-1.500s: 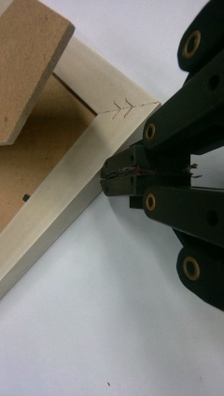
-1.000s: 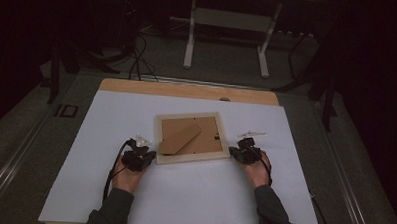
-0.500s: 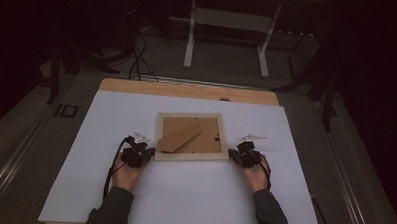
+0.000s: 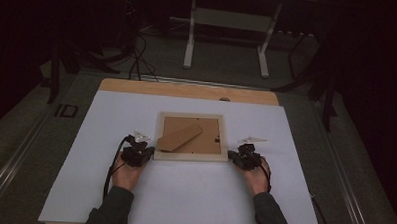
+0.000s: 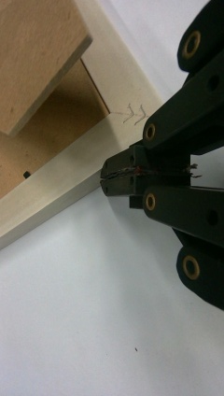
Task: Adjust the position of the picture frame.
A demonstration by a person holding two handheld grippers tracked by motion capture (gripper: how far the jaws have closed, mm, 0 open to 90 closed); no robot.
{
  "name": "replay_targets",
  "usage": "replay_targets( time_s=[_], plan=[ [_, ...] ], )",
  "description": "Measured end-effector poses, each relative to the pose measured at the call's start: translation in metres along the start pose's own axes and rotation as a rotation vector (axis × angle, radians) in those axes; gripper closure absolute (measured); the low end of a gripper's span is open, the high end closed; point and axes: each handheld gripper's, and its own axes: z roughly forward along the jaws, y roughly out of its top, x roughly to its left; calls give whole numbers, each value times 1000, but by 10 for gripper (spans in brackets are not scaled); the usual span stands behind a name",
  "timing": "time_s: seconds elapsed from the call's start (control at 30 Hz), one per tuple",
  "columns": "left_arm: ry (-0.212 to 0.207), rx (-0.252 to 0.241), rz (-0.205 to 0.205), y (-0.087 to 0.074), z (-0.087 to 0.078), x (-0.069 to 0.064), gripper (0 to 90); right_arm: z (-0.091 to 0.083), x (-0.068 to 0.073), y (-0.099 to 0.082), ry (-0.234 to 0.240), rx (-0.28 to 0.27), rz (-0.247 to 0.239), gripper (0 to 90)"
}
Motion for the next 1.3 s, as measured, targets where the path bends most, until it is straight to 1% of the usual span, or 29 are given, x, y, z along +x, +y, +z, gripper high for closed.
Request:
replay_targets(
  time_s=[0.17, 0.27, 0.6, 0.7, 0.73, 0.77, 0.8, 0.97, 1.13, 1.2, 1.23, 1.3],
  plan=[
    [-1, -4, 4, -1, -2, -1, 900, 0, -1, 0, 4, -3, 7, 900],
    [4, -7, 7, -1, -2, -2, 900, 0, 0, 0, -1, -1, 9, 900],
    [-5, -7, -2, -1, -2, -1, 900, 0, 2, -2, -11, -12, 16, 900],
    [12, -4, -2, -2, -4, 2, 900, 1, 4, -1, -8, -12, 11, 900],
    [12, -4, -2, -2, -4, 2, 900, 1, 4, -1, -8, -12, 11, 900],
    [9, -6, -9, -2, -4, 3, 900, 1, 6, -1, -4, -9, -5, 900],
    [2, -8, -13, -2, -4, 4, 900, 2, 9, -1, -19, -9, -28, 900],
    [7, -14, -10, -3, -6, 3, 900, 2, 7, -1, 1, -16, -8, 900],
    [-2, -20, -8, -4, -7, 3, 900, 2, 7, -1, -2, -17, -10, 900],
    [-4, -25, 2, -4, -7, 4, 900, 2, 6, -2, 4, -23, -15, 899],
    [10, -24, 7, -4, -7, 4, 857, 2, 5, -3, 12, -32, -24, 889],
    [0, -24, 2, -4, -8, 6, 850, 1, 4, -4, 8, -34, -23, 875]
  ],
)
